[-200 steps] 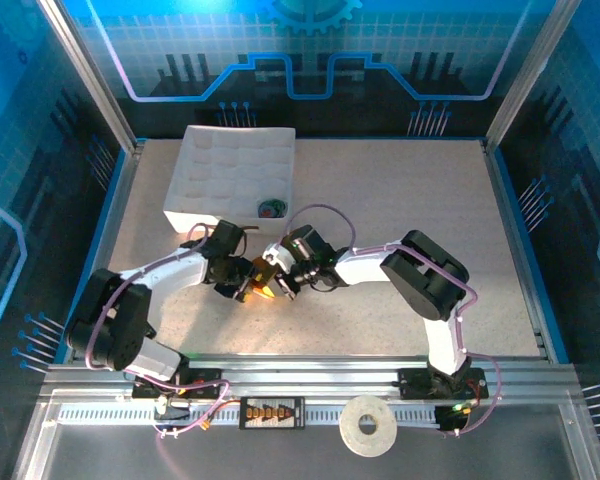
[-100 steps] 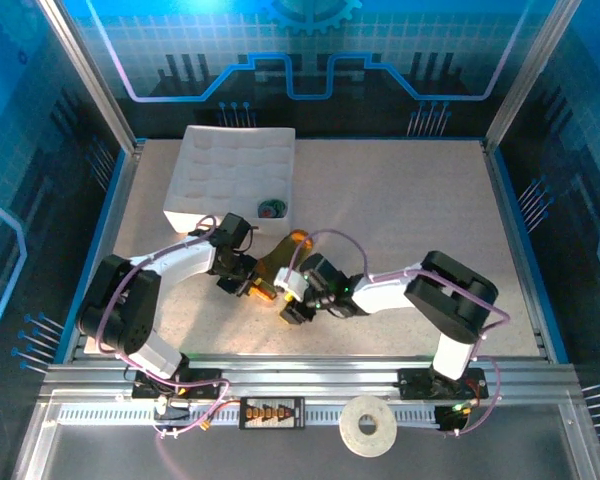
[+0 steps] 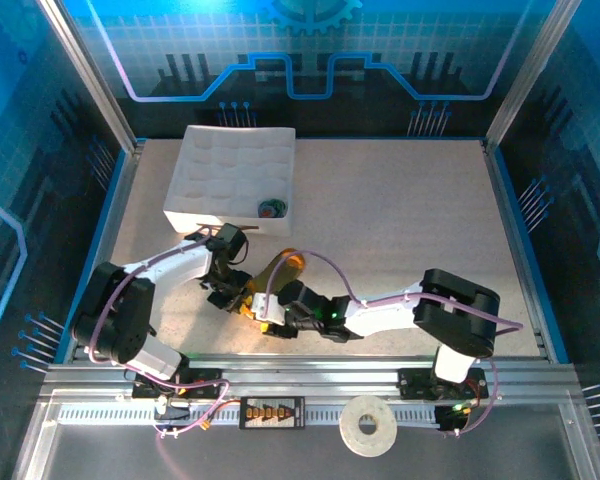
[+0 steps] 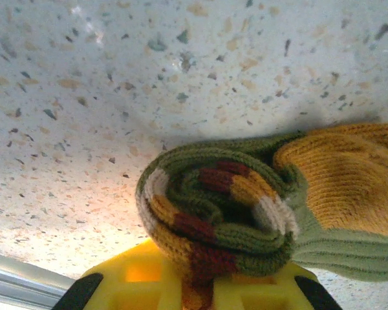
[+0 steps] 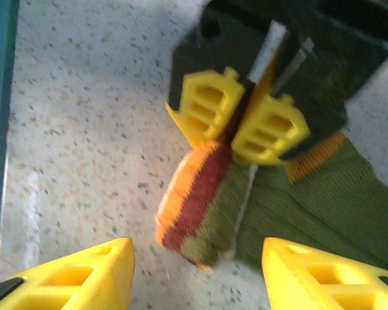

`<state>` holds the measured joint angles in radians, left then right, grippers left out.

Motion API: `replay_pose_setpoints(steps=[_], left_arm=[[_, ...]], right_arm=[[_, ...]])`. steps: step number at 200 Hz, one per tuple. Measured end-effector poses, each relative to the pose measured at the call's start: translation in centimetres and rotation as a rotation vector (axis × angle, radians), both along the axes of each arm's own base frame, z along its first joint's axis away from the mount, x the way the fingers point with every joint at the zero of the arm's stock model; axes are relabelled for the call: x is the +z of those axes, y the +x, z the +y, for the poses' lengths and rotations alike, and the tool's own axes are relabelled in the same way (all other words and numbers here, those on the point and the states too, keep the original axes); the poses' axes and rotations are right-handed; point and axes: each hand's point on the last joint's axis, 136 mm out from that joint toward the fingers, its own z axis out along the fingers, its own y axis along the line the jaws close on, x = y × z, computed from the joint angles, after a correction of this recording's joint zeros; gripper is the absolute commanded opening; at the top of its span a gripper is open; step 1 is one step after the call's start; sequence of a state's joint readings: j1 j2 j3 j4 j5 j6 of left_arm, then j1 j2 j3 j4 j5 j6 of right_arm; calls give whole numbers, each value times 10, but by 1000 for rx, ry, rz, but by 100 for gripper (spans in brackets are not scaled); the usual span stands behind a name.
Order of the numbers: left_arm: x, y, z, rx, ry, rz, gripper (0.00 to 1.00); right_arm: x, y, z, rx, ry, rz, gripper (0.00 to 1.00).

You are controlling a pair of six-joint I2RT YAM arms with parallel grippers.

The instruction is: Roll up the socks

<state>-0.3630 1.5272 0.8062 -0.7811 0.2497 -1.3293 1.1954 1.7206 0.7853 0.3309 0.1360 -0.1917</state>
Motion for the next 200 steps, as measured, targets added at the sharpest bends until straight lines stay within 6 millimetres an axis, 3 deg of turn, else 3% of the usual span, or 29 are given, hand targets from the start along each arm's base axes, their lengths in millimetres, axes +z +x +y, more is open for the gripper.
replay_pose_setpoints(steps=[58,94,130,166,189,200], left_arm=[[-1,3,-8,19,-8,69,6],[-1,3,-12,9,-9,79,5],[-1,2,-12,7,-7,79,6],[1,3,-12,10,-8,75,8],[1,3,-12,13,-10,71,8],[1,3,-13,11,-10,70,8]], right_arm=[[-3,6,13,-72,4,10,53],[-16,12,16,-104,-34,19,41],[-19,19,17,-135,-49,11,21],[-20,20,17,-147,-65,21,23],[-22,22,16,-154,-68,22,41],[-24,24,15,-167,-67,23,43]])
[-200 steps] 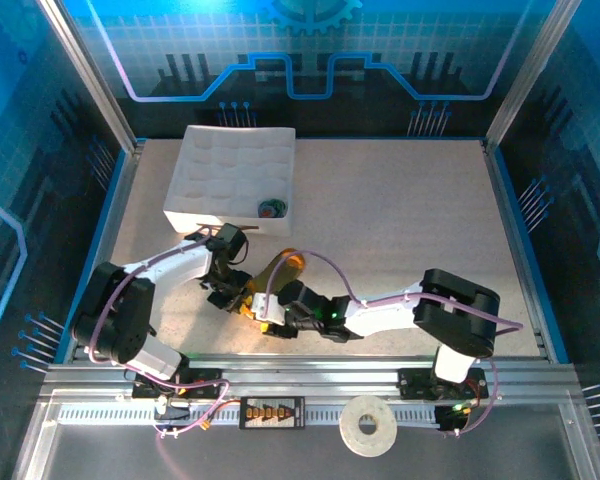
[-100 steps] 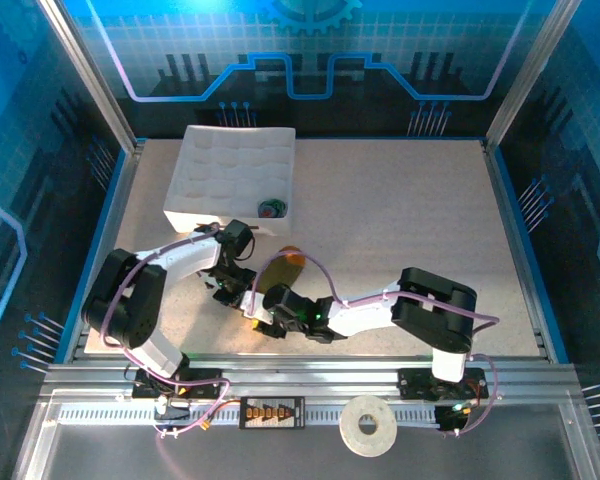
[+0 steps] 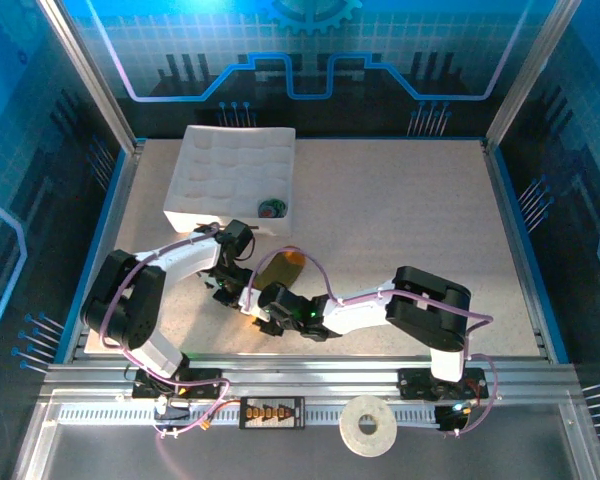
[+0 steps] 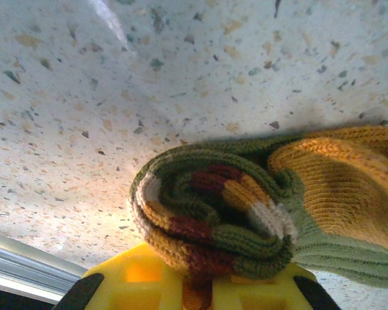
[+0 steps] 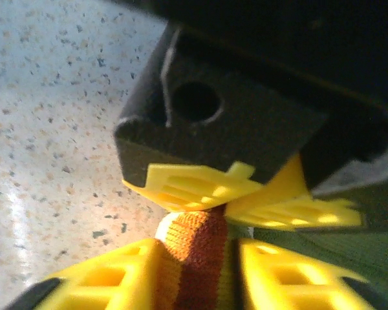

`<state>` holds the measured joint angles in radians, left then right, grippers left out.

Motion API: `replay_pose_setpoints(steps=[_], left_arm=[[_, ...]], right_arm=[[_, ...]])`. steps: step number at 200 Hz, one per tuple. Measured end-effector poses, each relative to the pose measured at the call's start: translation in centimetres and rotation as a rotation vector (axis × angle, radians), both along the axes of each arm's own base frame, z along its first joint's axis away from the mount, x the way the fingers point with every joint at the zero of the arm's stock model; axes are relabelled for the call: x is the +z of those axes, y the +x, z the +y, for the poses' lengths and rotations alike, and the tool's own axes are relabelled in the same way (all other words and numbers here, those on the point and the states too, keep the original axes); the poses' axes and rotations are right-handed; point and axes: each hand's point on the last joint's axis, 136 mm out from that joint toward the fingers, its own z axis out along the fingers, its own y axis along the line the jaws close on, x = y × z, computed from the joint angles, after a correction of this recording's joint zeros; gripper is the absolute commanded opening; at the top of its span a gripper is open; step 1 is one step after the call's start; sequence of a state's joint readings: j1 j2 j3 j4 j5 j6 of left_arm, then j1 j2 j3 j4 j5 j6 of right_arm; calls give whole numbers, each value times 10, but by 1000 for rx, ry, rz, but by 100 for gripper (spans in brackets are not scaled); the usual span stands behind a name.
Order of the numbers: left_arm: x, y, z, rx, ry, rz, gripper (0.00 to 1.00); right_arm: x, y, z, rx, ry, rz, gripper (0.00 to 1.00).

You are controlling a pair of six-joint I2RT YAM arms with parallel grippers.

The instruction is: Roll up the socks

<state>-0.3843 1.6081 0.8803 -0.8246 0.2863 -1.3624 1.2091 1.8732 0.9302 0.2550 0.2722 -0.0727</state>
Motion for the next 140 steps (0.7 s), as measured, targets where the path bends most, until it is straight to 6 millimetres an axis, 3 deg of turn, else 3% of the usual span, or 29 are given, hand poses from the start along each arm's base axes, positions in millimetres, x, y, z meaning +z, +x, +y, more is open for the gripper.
replay_pose_setpoints(steps=[10,50,65,112,140], left_arm=[[0,0,-1,0,-4,-2,8],[-1,1,-2,7,-9,-5,9],[-1,1,-2,14,-8,-4,14],[1,6,-4,30,-20,-29,40],[2,17,-6,59,-37,-67,52]], right_arm=[[-4,2,-2,-6,-10,-2,40],[-6,3,-3,-5,-19,-3,7],[-4,3,-3,1,-24,-6,0],[-4,7,-5,-8,22,66,0],[-5,17,-8,-19,104,159,0]])
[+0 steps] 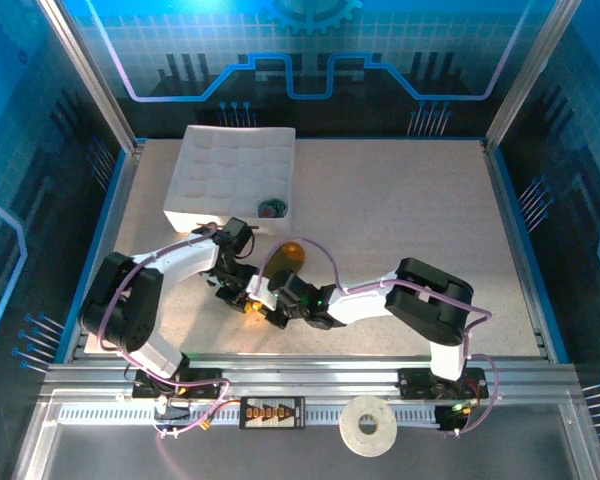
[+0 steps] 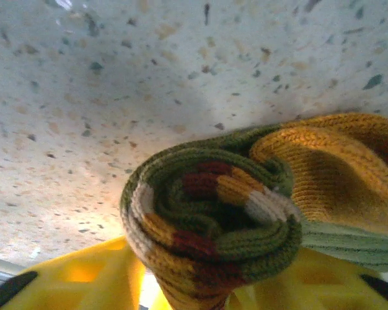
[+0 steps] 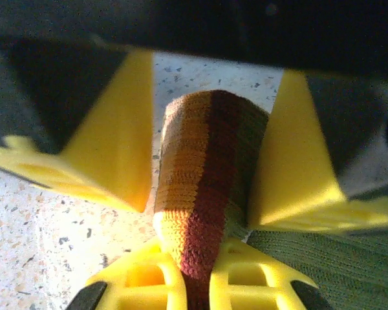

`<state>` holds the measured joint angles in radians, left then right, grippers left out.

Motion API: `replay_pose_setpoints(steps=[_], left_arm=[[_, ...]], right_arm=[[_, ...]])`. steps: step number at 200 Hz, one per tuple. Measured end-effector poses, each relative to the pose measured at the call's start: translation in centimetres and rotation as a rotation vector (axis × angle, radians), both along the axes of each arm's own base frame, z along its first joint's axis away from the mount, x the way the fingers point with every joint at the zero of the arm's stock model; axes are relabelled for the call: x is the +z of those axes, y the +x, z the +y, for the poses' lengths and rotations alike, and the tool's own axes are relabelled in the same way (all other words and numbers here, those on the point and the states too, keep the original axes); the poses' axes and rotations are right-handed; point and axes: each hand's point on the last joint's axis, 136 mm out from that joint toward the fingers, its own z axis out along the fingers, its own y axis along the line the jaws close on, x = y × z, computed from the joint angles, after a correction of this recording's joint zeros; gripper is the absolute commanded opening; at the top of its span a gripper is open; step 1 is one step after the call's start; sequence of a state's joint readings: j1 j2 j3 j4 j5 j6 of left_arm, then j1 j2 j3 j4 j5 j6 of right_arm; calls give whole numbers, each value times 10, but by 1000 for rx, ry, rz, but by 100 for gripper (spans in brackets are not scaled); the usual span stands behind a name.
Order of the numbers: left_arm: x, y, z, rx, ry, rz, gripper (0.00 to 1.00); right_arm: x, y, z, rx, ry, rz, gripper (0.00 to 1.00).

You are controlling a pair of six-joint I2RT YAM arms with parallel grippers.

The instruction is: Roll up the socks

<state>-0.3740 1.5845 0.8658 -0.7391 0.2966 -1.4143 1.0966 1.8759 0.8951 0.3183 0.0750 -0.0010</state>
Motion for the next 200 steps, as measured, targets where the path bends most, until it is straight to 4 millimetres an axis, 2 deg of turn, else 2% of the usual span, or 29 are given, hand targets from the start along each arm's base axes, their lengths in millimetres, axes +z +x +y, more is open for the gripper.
replay_pose_setpoints(steps=[56,99,124,149,173,200], left_arm=[[16,21,-1,49,-45,-106,72],[37,35,-2,61,-82,-207,73],[44,37,3,50,-74,-250,68],[49,30,9,28,-70,-312,56],[41,17,15,9,-64,-333,50],[29,12,17,-18,-57,-337,50]], right_arm=[[-2,9,-7,-14,120,179,0],[-3,13,-10,-11,189,322,0],[-4,16,-10,-7,216,403,0],[-5,23,-10,-12,241,478,0],[-6,26,-13,-18,271,555,0],[-8,27,-15,-19,308,634,0]])
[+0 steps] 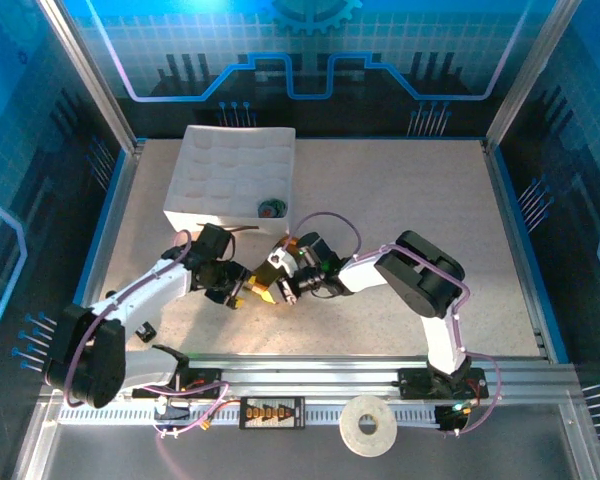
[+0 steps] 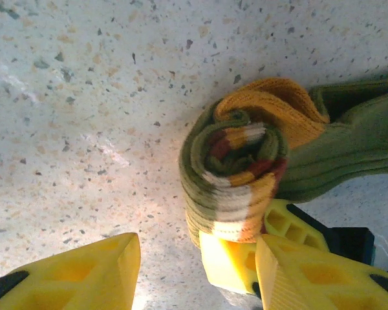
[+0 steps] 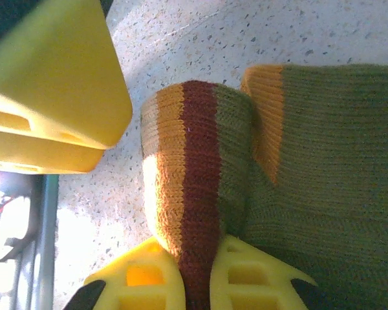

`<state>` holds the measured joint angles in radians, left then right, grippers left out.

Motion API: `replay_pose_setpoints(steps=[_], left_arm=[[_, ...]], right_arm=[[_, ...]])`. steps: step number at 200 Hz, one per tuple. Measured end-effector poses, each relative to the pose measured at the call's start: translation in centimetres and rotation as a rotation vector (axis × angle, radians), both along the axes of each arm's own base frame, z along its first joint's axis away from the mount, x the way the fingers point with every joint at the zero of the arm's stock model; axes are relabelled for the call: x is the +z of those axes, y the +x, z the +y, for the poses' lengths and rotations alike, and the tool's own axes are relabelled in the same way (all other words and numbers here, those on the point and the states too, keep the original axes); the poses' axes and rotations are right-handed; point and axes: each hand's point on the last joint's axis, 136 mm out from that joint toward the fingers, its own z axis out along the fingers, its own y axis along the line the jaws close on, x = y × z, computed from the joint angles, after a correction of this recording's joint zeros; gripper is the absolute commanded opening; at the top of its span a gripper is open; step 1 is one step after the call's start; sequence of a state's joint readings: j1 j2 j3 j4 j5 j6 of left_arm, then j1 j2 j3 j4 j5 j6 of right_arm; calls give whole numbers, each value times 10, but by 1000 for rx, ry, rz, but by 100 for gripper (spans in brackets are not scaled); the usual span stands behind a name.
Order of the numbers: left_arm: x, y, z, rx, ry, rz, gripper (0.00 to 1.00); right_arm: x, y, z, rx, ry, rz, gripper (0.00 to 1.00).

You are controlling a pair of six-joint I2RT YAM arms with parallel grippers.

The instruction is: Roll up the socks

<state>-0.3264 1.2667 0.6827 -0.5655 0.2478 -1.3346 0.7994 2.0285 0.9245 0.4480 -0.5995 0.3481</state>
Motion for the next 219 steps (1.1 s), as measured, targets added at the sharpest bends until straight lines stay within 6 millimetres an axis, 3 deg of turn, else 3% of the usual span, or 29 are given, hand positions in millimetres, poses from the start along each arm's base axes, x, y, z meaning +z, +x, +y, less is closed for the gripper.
replay_pose_setpoints(steps=[97,124,161,193,219], left_arm=[[-32,11,-12,-74,30,-7,47],[-37,16,-18,-102,45,18,47],[-39,19,-25,-120,47,39,47],[-40,23,-27,-123,48,48,46],[-40,24,-27,-123,53,62,46]], right_arm=[[-1,2,-3,-10,25,102,0],[2,5,-6,-12,-5,63,11],[6,9,-15,-1,-76,-41,35],[10,10,-33,-22,-151,-179,44],[15,-2,-53,-18,-202,-327,51]])
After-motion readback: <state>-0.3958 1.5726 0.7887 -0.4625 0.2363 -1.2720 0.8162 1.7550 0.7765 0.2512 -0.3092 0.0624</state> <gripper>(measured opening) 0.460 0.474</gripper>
